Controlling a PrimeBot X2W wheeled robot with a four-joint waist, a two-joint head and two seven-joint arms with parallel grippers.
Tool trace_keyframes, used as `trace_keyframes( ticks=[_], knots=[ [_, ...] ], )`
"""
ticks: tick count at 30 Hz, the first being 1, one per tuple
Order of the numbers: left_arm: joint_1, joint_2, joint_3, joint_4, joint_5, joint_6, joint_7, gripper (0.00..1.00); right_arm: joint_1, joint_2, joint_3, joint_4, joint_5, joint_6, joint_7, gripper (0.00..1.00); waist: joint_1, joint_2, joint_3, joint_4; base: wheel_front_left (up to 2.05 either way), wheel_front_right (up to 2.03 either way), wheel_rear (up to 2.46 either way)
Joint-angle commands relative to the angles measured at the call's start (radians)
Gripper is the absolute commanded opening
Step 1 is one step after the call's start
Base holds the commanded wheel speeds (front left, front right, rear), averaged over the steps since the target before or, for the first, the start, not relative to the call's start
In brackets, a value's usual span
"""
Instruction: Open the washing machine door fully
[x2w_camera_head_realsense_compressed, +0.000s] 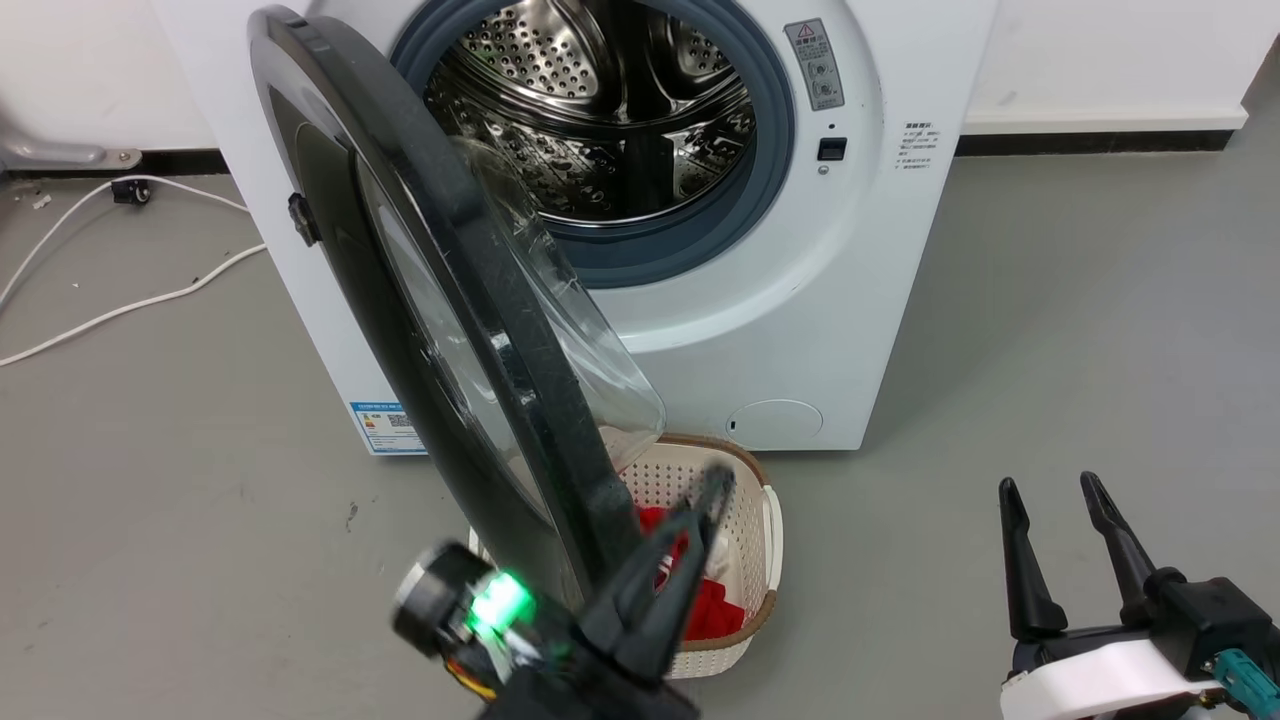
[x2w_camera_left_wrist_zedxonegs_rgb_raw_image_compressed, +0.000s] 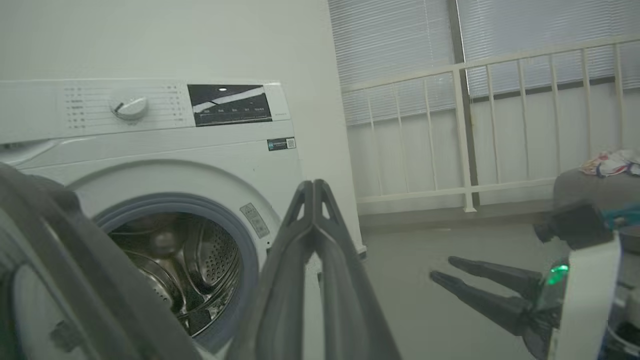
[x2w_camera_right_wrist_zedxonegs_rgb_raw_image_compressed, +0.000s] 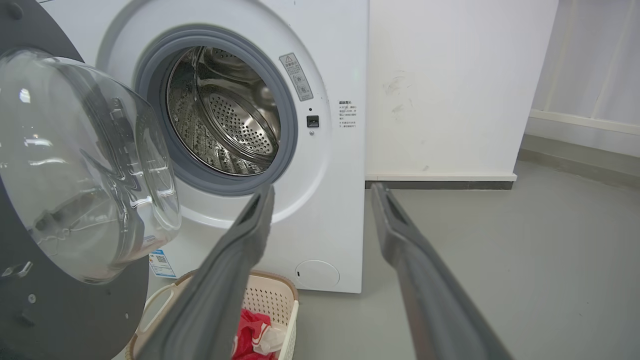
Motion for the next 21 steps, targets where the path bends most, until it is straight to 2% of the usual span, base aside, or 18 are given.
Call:
trace_keyframes(
  ticks=[1, 8, 14, 21],
  knots=[
    [0.031, 0.009, -0.013, 0.028, -0.006, -0.002, -0.001, 0.00, -0.003, 0.002, 0.000, 0.003, 0.007, -0.001, -0.004, 1.00, -0.0001, 0.0000, -0.001, 0.000, 0.00, 0.00, 0.00],
    [0.127, 0.045, -0.050, 0.232, -0.037, -0.008, -0.002, 0.00, 0.007, 0.002, -0.001, 0.011, 0.016, -0.001, -0.005, 1.00, -0.0001, 0.0000, -0.003, 0.002, 0.00, 0.00, 0.00],
    [0.084, 0.021, -0.042, 0.323, -0.052, -0.006, -0.002, 0.00, 0.002, 0.002, 0.009, 0.018, 0.020, -0.001, -0.005, 1.00, -0.0001, 0.0000, -0.002, 0.006, 0.00, 0.00, 0.00],
    [-0.015, -0.017, -0.039, 0.389, -0.062, 0.024, -0.002, 0.00, -0.008, 0.002, 0.020, 0.029, 0.027, -0.001, -0.002, 1.00, -0.0001, 0.0000, 0.000, -0.003, 0.00, 0.00, 0.00]
  ],
)
